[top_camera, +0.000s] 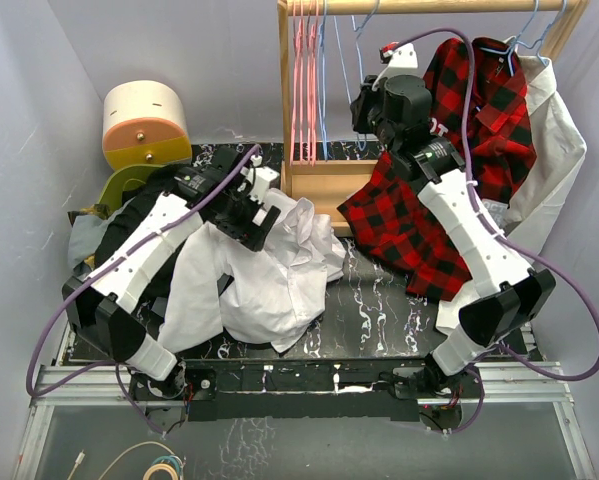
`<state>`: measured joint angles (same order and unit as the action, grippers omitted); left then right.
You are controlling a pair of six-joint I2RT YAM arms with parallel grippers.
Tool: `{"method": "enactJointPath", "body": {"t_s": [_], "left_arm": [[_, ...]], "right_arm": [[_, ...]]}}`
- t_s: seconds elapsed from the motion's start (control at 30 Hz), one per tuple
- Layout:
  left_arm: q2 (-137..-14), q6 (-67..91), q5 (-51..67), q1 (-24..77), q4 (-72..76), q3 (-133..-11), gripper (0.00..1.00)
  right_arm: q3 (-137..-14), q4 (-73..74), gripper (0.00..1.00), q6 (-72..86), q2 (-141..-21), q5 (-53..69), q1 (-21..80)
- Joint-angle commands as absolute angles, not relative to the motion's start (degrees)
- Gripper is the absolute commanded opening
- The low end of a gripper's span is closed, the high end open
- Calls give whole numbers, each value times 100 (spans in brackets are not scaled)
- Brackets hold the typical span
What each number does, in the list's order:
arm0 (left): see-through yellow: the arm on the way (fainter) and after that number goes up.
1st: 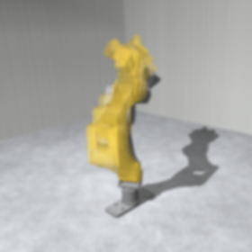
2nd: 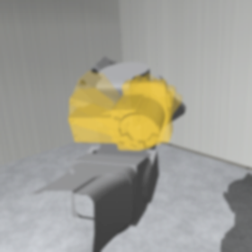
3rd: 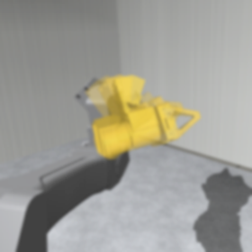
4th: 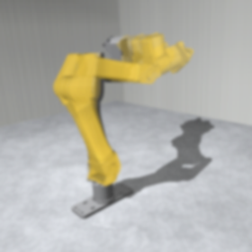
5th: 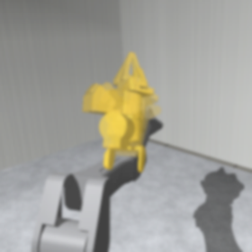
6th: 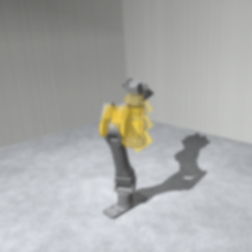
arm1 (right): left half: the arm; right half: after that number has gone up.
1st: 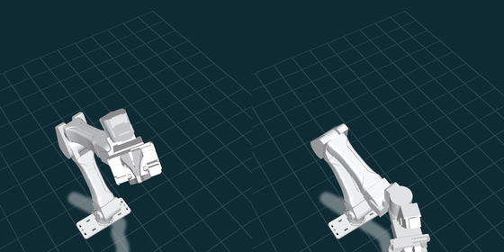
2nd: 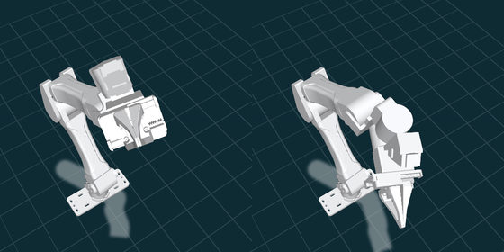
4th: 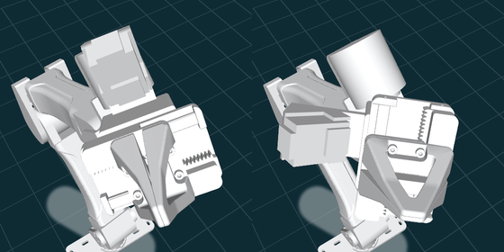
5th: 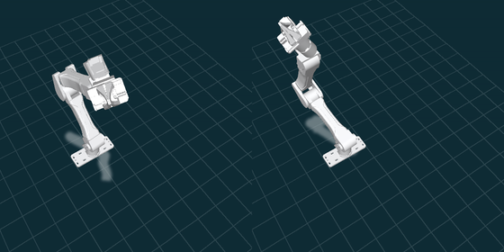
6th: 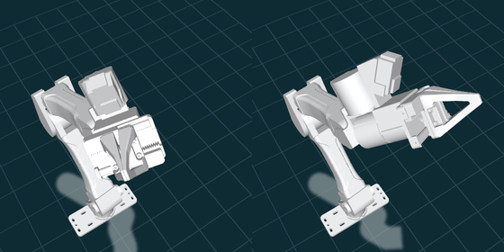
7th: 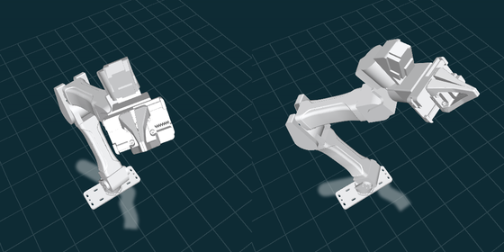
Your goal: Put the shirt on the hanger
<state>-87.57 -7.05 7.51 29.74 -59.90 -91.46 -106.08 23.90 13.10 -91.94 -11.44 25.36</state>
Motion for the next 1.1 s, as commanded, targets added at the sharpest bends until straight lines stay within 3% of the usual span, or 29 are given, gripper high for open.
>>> {"method": "enactJointPath", "body": {"t_s": [0.0, 0.27, 0.4, 0.63, 0.7, 0.83, 1.07], "left_arm": [[-8350, 185, -575, 3251, -5134, -8895, 87], [-8458, 587, -1173, 3630, -4360, -8438, 80], [-8598, 532, -1337, 3819, -4166, -8363, 68], [-8785, 290, -1500, 4045, -3865, -8256, 62], [-8824, 126, -1641, 4051, -3720, -8208, 46], [-8919, -187, -1875, 4051, -3507, -8245, 2], [-9382, -777, -2190, 4051, -3011, -8886, 0]], "right_arm": [[-10740, 1883, 8, 1232, -8417, -1275, 2485], [-10333, 1950, 8, 1037, -7814, -1323, 2485], [-9880, 1842, 8, 1017, -7426, -1292, 2487], [-8328, 1899, 8, 1240, -6087, -1200, 2482], [-7987, 1840, 8, 1246, -5613, -1134, 2481], [-7416, 1644, 8, 1239, -4929, -1090, 2485], [-7025, 2140, 8, 1680, -4423, -1024, 2482]]}}
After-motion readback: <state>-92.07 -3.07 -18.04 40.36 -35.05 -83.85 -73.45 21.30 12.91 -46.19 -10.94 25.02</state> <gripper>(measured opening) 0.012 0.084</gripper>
